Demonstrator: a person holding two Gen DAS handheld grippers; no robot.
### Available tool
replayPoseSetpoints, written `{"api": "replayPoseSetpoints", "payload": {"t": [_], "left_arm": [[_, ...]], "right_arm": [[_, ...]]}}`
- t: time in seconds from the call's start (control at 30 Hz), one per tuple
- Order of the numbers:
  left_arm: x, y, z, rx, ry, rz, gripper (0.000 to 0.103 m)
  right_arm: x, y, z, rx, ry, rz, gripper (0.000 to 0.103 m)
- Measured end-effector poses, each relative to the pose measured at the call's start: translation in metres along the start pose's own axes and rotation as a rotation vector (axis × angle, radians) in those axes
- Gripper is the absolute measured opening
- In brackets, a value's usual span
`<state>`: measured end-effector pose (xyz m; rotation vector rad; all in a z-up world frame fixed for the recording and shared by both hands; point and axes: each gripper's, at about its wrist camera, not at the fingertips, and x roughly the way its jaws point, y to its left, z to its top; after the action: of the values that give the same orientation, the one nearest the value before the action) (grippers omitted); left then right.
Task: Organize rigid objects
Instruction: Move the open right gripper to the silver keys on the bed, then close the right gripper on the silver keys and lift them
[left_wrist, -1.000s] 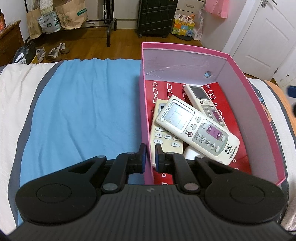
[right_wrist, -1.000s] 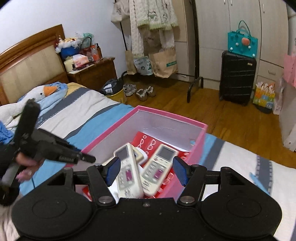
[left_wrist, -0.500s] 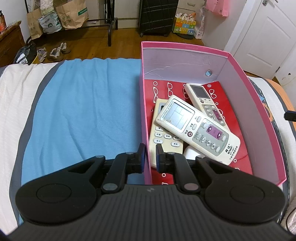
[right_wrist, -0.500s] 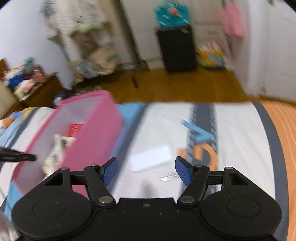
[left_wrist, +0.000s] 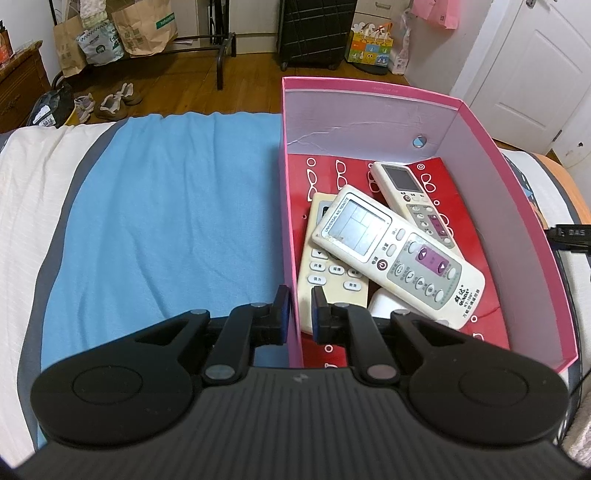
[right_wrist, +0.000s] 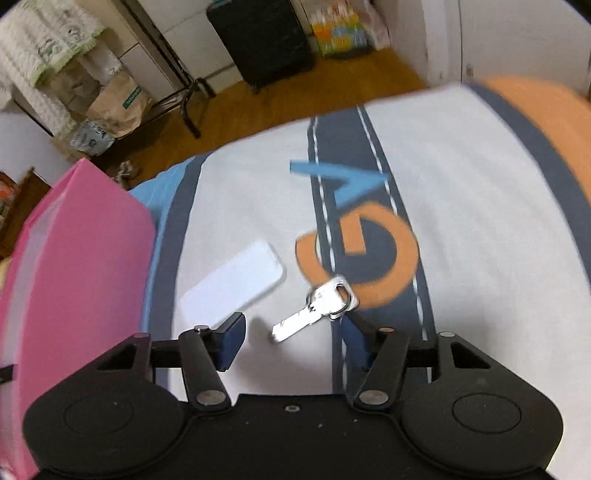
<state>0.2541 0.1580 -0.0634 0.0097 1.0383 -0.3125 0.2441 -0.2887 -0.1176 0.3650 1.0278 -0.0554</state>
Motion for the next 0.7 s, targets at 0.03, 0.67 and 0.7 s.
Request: {"api": "replayPoseSetpoints", "payload": {"t": [0.03,0.67,0.7], "left_arm": [[0.0,0.0,0.0,0.001,0.0,0.0,0.01],[0.002,0.001,0.0,-0.014,0.001,-0.009,0.01],[0.003,0.002,0.0,-0.019,0.002,-0.01,0.01]], "right_arm": [[0.001,0.003,-0.001,-0.021,-0.011,-0.026,0.047],[-0.013,-0.005,-0.003,-0.019,-0.027,-0.014,0.013],[-0.018,-0.005,-0.003,-0.007,-0.034,0.004,0.013]]}}
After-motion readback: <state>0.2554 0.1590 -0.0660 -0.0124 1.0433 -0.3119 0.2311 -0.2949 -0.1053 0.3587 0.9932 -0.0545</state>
